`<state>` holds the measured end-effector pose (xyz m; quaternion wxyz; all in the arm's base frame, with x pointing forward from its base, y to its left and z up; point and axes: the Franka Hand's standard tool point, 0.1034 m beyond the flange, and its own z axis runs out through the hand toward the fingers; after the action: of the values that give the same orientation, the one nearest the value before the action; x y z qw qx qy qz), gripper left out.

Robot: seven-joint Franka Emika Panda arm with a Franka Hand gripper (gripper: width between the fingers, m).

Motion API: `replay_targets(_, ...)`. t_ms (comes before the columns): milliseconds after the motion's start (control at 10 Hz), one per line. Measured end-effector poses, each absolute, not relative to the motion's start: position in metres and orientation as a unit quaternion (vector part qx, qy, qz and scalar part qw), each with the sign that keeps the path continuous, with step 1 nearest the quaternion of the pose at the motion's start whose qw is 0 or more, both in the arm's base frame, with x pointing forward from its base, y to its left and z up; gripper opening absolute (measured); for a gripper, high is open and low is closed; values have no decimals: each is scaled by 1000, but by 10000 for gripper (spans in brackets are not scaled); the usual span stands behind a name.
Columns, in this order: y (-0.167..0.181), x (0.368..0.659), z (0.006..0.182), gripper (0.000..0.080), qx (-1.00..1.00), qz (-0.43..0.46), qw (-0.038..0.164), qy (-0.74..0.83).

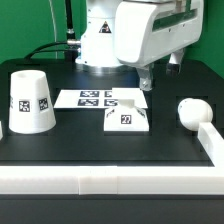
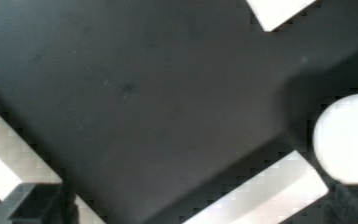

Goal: Assemble lamp

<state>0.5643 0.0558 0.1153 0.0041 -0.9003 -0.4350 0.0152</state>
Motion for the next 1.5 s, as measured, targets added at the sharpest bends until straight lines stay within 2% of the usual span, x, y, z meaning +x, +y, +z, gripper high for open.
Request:
replay_targets(600,55,563,114,700,-901,16,4,-435)
replay_targets(1100,20,492,94,700,-911,15,0,-412)
replay_targets(1500,23,494,94,700,-938,13,0,-347)
